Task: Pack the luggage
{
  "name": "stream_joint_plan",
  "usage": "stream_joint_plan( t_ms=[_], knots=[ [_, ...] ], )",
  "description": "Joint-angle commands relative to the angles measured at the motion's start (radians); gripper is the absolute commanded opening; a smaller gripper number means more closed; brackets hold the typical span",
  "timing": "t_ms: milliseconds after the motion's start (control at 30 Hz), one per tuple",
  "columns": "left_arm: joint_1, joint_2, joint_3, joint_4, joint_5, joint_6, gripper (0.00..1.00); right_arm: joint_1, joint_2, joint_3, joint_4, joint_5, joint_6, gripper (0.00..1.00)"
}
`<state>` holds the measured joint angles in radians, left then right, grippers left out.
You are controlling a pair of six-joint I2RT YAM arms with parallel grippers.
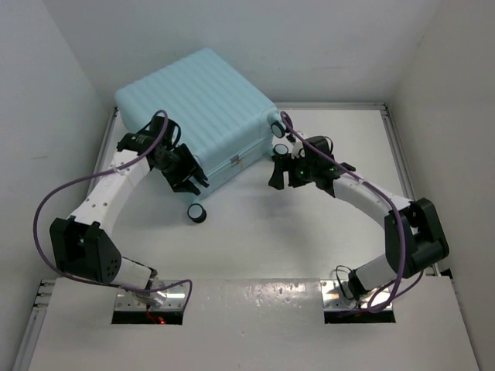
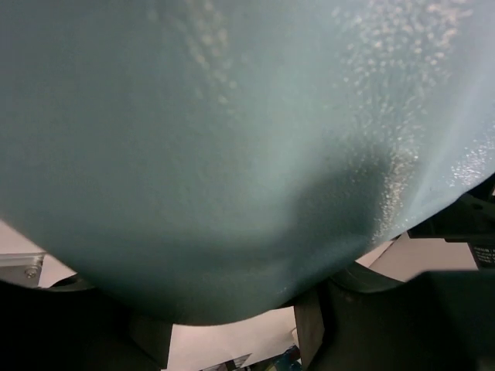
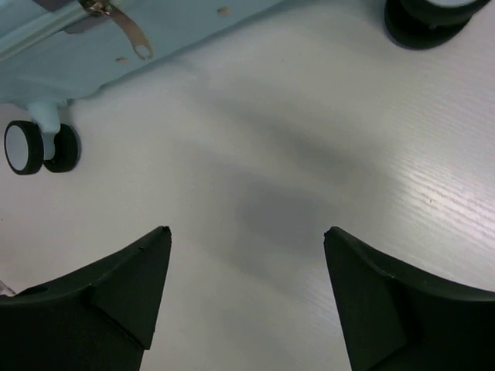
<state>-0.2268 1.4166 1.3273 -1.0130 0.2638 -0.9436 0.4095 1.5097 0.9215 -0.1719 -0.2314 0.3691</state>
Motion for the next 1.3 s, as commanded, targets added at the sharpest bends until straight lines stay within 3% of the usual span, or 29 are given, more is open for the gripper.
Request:
stream_joint_plan(
  t_ms=[0,33,67,133,200,233,333,433,533,667,867,1267],
  knots=[
    [-0.031,0.059,0.038,0.177,0.005,0.055,0.35,0.003,-0.032,-0.057,0.23,-0.052,0.016,0.8],
    [-0.031,0.059,0.038,0.166,-0.007,0.065,0.29,0.006,-0.042,-0.078,0.279,-0.052,0.019,0.8],
    [-0.031,0.059,0.049,0.166,-0.035,0.065,0.16,0.005,-0.046,-0.122,0.332,-0.069,0.014,0.77],
    [-0.031,0.059,0.049,0.157,-0.057,0.074,0.06,0.015,-0.051,-0.185,0.559,-0.059,0.005,0.68],
    [-0.031,0.05,0.058,0.157,-0.067,0.097,0.0,0.041,-0.017,-0.202,0.659,-0.017,-0.042,0.6],
    [-0.031,0.05,0.058,0.157,-0.067,0.097,0.0,0.051,-0.005,-0.205,0.716,-0.008,-0.051,0.53],
    [-0.031,0.05,0.032,0.18,-0.078,0.117,0.0,0.066,0.075,-0.205,0.89,0.001,-0.075,0.47],
    [-0.031,0.039,-0.006,0.192,-0.068,0.147,0.0,0.072,0.179,-0.181,1.024,-0.038,-0.046,0.48],
    [-0.031,0.03,-0.028,0.214,-0.055,0.18,0.0,0.077,0.265,-0.147,1.13,-0.133,0.027,0.59],
    [-0.031,0.03,-0.028,0.223,-0.055,0.212,0.0,0.077,0.363,-0.087,1.177,-0.227,0.096,0.68],
    [-0.031,0.048,-0.037,0.232,-0.037,0.23,0.0,0.065,0.444,-0.027,1.238,-0.309,0.146,0.69],
    [-0.031,0.1,0.004,0.232,-0.057,0.239,0.0,0.058,0.563,0.068,1.27,-0.391,0.226,0.55]
  ],
)
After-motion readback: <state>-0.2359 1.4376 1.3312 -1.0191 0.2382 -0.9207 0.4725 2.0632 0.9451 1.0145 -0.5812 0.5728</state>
